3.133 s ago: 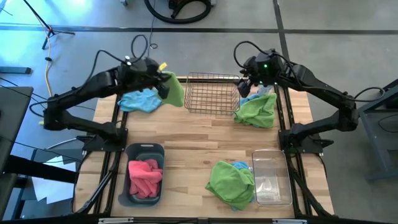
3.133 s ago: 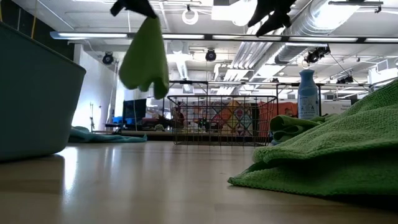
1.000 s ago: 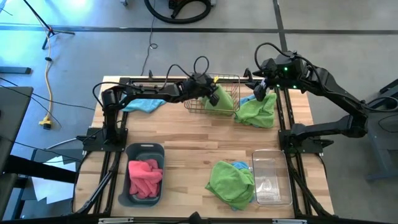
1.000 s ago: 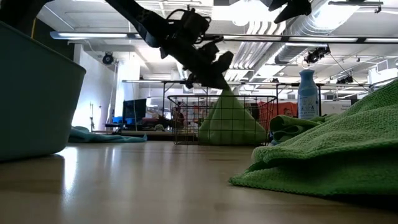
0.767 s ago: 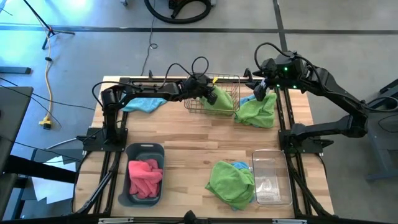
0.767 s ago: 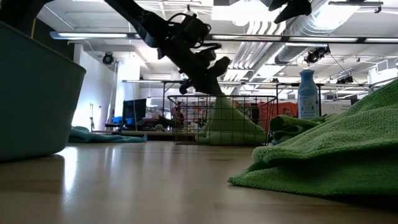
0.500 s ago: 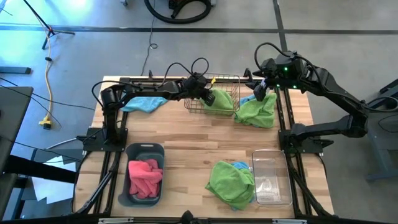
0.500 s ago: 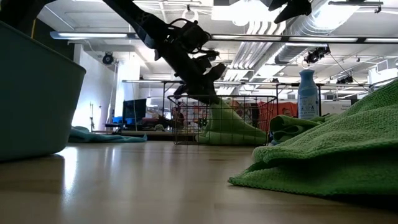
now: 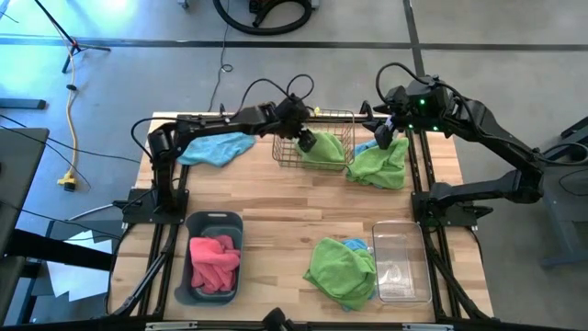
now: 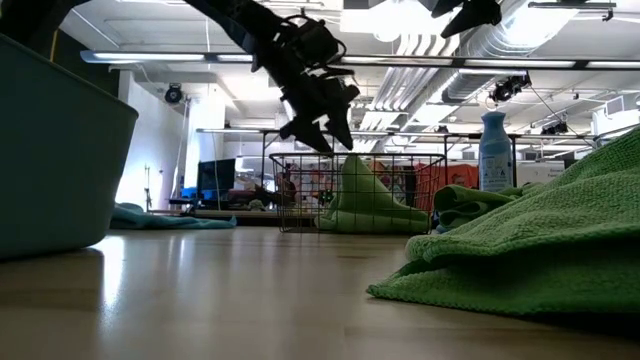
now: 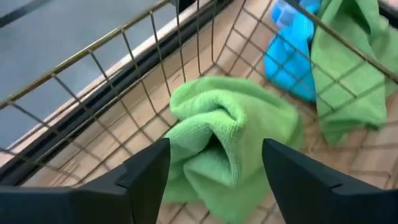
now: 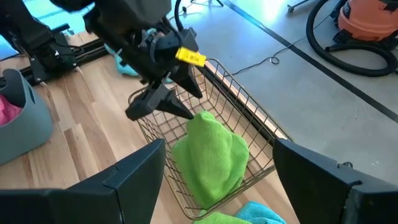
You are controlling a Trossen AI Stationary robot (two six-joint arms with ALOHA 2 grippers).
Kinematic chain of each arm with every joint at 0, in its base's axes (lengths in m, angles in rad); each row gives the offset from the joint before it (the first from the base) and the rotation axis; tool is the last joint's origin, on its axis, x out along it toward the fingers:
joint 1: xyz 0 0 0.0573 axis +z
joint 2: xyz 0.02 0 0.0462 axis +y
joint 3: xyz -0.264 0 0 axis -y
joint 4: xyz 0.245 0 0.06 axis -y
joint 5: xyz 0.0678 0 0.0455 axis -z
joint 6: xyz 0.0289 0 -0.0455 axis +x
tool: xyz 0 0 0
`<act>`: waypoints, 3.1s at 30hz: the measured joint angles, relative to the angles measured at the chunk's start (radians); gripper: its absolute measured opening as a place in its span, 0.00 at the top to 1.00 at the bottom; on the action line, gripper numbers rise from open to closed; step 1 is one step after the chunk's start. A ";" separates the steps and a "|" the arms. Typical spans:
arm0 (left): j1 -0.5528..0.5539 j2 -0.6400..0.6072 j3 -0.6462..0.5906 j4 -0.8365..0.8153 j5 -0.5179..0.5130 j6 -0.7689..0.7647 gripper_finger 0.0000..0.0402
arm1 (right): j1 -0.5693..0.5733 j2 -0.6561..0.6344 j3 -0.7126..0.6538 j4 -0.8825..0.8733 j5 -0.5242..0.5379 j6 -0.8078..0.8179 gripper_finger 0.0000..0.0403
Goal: Sort microfiber towel by color & place in baskets
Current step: Put the top green towel into the wire basket
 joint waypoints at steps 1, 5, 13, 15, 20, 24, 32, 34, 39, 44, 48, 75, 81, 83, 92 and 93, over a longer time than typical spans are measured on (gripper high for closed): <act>0.004 0.000 0.021 -0.039 0.010 0.011 0.39 | 0.000 0.000 0.000 -0.004 0.004 0.010 0.27; 0.011 -0.010 0.085 -0.181 0.076 0.070 0.39 | 0.000 0.004 0.000 -0.048 0.084 0.075 0.27; -0.006 -0.151 0.060 -0.241 0.057 0.073 0.39 | -0.002 0.037 0.000 -0.223 0.137 0.162 0.27; -0.007 -0.210 0.019 -0.193 0.041 0.073 0.39 | -0.002 0.044 0.000 -0.240 0.135 0.164 0.27; 0.013 -0.382 -0.129 -0.059 -0.001 0.046 0.39 | -0.002 0.047 -0.001 -0.247 0.124 0.177 0.27; 0.031 -0.524 -0.275 0.010 -0.006 0.004 0.39 | -0.002 0.045 -0.001 -0.247 0.121 0.195 0.27; 0.029 -0.792 -0.537 0.147 -0.005 -0.118 0.39 | -0.003 0.045 -0.001 -0.247 0.142 0.276 0.27; 0.018 -0.842 -0.573 0.184 -0.005 -0.130 0.39 | -0.003 0.045 -0.001 -0.245 0.162 0.306 0.27; -0.006 -0.937 -0.605 0.254 -0.005 -0.051 0.39 | -0.003 0.046 -0.001 -0.208 0.186 0.344 0.27; -0.014 -1.012 -0.631 0.363 -0.016 0.034 0.39 | -0.003 0.046 -0.001 -0.187 0.186 0.346 0.27; -0.014 -1.057 -0.672 0.434 -0.025 0.038 0.39 | -0.003 0.046 -0.001 -0.180 0.186 0.354 0.27; -0.034 -1.089 -0.803 0.629 -0.004 -0.005 0.39 | -0.086 -0.107 -0.474 -0.154 0.247 0.837 0.27; -0.034 -1.089 -0.803 0.628 -0.005 -0.006 0.39 | -0.086 -0.104 -0.617 -0.065 0.251 0.926 0.27; -0.034 -1.089 -0.803 0.628 -0.005 -0.006 0.39 | -0.086 -0.104 -0.671 -0.028 0.268 0.963 0.27; -0.034 -1.089 -0.802 0.628 -0.007 -0.007 0.39 | -0.086 -0.103 -0.868 0.156 0.283 1.100 0.27; -0.034 -1.089 -0.802 0.628 -0.008 -0.008 0.39 | -0.086 -0.103 -0.878 0.163 0.284 1.107 0.27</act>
